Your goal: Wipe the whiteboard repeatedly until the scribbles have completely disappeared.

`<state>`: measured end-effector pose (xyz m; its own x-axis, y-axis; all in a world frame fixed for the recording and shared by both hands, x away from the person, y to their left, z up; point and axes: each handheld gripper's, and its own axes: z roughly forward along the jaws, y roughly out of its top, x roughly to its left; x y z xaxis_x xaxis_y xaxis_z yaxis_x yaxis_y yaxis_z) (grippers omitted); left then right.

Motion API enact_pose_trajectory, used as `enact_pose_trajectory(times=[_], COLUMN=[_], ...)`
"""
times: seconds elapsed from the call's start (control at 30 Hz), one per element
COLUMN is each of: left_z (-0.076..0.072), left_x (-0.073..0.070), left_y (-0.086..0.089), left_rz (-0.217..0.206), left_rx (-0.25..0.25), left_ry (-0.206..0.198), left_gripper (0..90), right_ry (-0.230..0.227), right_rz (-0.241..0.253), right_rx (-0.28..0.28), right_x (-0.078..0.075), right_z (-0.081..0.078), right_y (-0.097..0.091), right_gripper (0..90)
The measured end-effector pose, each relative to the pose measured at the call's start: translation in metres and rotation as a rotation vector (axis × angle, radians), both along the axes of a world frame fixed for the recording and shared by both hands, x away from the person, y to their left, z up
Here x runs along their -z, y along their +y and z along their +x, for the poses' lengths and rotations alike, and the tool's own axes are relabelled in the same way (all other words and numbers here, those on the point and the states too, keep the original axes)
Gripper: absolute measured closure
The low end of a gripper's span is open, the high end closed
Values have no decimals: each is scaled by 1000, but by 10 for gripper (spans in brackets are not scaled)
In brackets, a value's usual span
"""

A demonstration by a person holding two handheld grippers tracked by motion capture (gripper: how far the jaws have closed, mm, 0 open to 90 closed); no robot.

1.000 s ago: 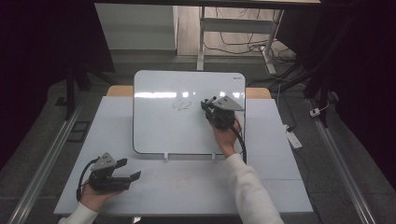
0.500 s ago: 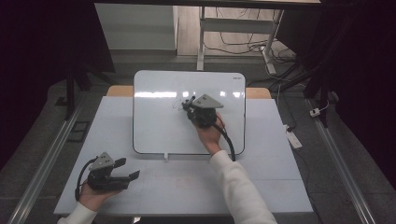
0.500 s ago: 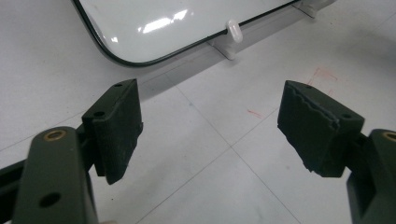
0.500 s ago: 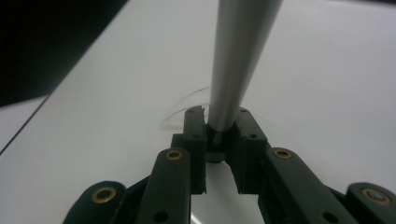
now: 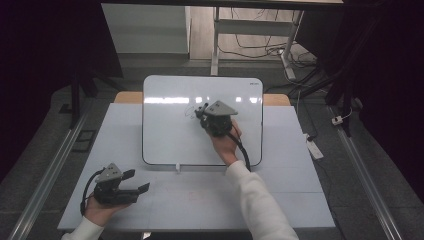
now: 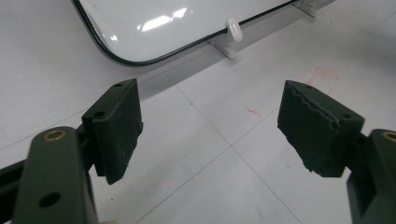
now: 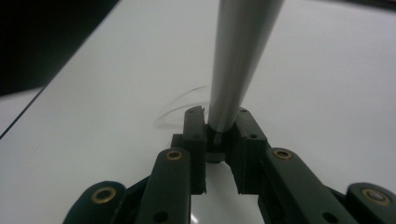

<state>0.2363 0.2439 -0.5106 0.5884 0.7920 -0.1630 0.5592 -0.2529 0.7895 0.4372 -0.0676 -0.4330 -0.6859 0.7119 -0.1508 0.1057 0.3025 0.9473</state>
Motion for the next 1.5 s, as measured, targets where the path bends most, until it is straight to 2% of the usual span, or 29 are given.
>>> enact_pose_trajectory(times=[0.03,0.1,0.2,0.23,0.27,0.3,0.37,0.43,0.47,0.53,0.57,0.6,0.63,0.7,0.73,0.77,0.8,0.97,1.0,1.03,1.13,1.2,1.23,1.3,1.33,1.37,1.43,1.47,1.5], left_z=[0,0,1,1,1,0,0,0,1,3,3,3,2,1,1,2,2,2,2,1,1,1,1,2,1,1,0,0,0], left_x=[0,0,1,1,1,0,0,0,0,1,1,1,1,1,1,1,1,1,1,0,0,0,1,1,1,1,0,0,0], left_y=[0,0,1,1,1,1,1,1,1,0,-1,-1,-2,-2,-2,-2,-2,-1,-1,0,1,1,1,0,0,0,0,0,0], left_rz=[0,-2,-2,-1,-1,-1,-3,-4,-3,1,3,3,3,4,4,1,1,-1,-1,-2,-2,-2,-1,-2,0,1,3,3,1], left_rx=[0,0,1,2,2,1,-2,1,3,6,7,8,10,11,11,9,9,9,9,4,4,5,6,6,6,4,3,3,3], left_ry=[0,0,5,5,5,0,-1,1,3,7,7,7,5,3,3,4,4,5,5,2,1,1,1,2,1,1,-1,-1,-1], left_gripper=[224,224,224,224,224,224,224,224,224,224,224,224,225,225,225,225,224,225,224,224,224,225,224,224,224,224,225,224,225], right_ry=[2,1,-3,4,-8,-3,-5,7,6,11,-8,-16,-13,-6,-6,12,12,0,0,8,3,6,14,20,8,3,4,4,-10], right_rz=[20,26,11,-22,-33,-19,17,35,18,-13,-46,-55,-40,17,17,51,51,-47,-47,-23,18,19,-24,-34,-86,-91,-51,-51,-19], right_rx=[26,39,10,-47,-50,-48,7,19,12,-36,-46,-47,-39,23,23,36,36,-94,-94,-84,-16,-16,-59,-81,-129,-130,-100,-100,-40], right_x=[-3,-4,0,8,9,7,3,2,3,9,11,11,9,1,1,-2,-2,12,12,9,0,-1,4,8,15,15,11,11,4], right_z=[4,7,1,-6,-7,-5,-1,0,-2,-9,-12,-11,-9,0,0,4,4,-10,-10,-5,3,3,-4,-7,-15,-15,-9,-9,-1], right_y=[-5,-8,-3,5,6,3,-5,-10,-9,-2,2,3,1,-7,-7,-8,-8,28,28,27,16,14,19,22,28,28,23,23,16], right_gripper=[772,772,772,772,772,772,772,772,772,772,772,772,772,772,772,772,772,772,772,772,772,772,772,772,771,772,772,772,772])
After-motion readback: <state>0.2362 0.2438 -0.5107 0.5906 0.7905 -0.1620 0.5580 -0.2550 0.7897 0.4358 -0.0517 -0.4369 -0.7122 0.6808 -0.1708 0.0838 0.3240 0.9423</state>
